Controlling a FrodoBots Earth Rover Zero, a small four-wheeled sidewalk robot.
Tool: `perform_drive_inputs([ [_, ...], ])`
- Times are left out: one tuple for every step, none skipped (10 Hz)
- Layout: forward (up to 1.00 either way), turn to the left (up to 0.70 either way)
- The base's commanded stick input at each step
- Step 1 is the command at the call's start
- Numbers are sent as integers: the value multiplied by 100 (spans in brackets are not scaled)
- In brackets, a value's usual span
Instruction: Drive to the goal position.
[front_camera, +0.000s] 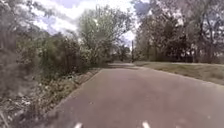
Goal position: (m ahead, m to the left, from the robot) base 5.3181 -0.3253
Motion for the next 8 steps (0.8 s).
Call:
perform_drive_inputs([
  [100, 0],
  [100, 0],
  [100, 0],
  [100, 0],
  [100, 0],
  [100, 0],
  [100, 0],
  [100, 0],
])
